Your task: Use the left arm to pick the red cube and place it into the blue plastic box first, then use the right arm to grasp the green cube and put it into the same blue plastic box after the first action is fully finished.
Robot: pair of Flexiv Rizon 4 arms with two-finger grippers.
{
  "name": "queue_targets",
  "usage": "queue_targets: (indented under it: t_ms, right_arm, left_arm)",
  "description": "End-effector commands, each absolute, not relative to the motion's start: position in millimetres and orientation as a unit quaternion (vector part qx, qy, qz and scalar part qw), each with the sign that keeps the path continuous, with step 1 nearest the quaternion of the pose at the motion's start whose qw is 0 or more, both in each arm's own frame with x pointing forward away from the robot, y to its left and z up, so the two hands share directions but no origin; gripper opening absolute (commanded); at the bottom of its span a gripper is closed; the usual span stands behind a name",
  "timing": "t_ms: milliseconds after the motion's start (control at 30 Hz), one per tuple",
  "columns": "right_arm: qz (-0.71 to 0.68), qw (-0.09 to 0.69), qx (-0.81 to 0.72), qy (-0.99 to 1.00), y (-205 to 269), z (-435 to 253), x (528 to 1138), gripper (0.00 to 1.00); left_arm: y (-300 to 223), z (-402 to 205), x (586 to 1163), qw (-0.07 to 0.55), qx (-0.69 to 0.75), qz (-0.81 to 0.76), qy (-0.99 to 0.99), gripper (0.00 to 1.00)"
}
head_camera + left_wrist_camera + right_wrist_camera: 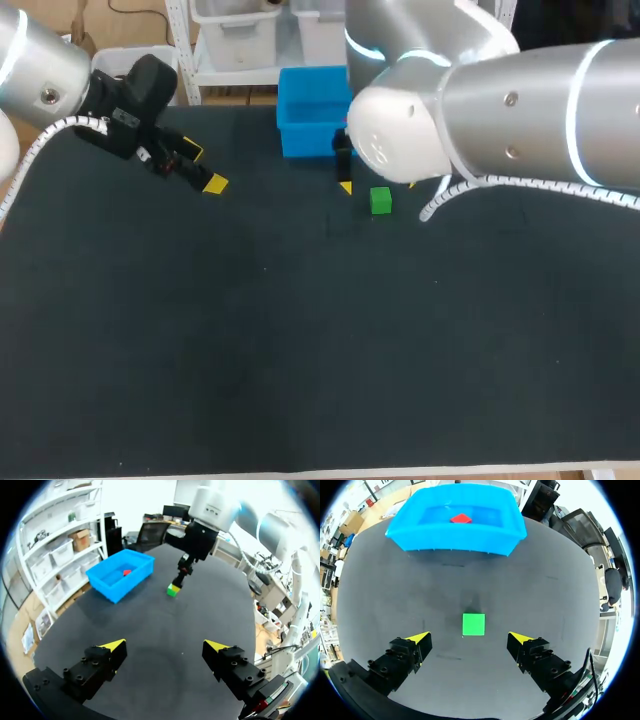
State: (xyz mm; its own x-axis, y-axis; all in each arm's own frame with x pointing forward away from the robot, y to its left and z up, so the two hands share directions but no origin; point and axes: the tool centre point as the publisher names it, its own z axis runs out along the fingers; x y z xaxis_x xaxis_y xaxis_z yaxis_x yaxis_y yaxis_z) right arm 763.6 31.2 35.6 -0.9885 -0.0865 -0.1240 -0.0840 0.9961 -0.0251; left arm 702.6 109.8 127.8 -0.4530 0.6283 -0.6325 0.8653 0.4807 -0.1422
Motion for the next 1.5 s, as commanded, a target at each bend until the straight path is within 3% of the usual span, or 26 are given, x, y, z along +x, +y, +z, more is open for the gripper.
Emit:
queue_targets:
  t_ms: [33, 1200, 1233, 1267, 1300, 1333, 1500]
  right_arm:
    - [-0.011, 0.075, -0.046, 0.996, 30.6, 25.6, 763.6, 1.0]
    - [-0.01, 0.056, -0.074, 0.996, 26.2, -17.4, 783.5, 1.0]
    - [-0.01, 0.055, -0.074, 0.996, 26.5, -17.9, 783.5, 0.84]
    - [-0.008, 0.054, -0.073, 0.996, 26.9, -19.0, 783.3, 0.4]
    - [-0.008, 0.053, -0.073, 0.996, 27.1, -19.7, 783.1, 0.24]
    - [-0.008, 0.052, -0.073, 0.996, 27.3, -20.7, 782.8, 0.0]
    - [-0.009, 0.049, -0.072, 0.996, 25.9, -21.3, 781.7, 0.0]
  left_arm:
    - [110.8, 126.8, 702.7, 0.26, 0.456, -0.231, 0.819, 1.0]
    - [110.8, 126.8, 702.7, 0.26, 0.456, -0.231, 0.819, 1.0]
    - [110.8, 126.8, 702.7, 0.26, 0.456, -0.231, 0.819, 1.0]
    - [110.8, 126.8, 702.7, 0.26, 0.456, -0.231, 0.819, 1.0]
    - [110.8, 126.8, 702.7, 0.26, 0.456, -0.231, 0.819, 1.0]
    - [110.8, 126.8, 702.7, 0.26, 0.456, -0.231, 0.819, 1.0]
    - [110.8, 126.8, 702.7, 0.26, 0.456, -0.231, 0.819, 1.0]
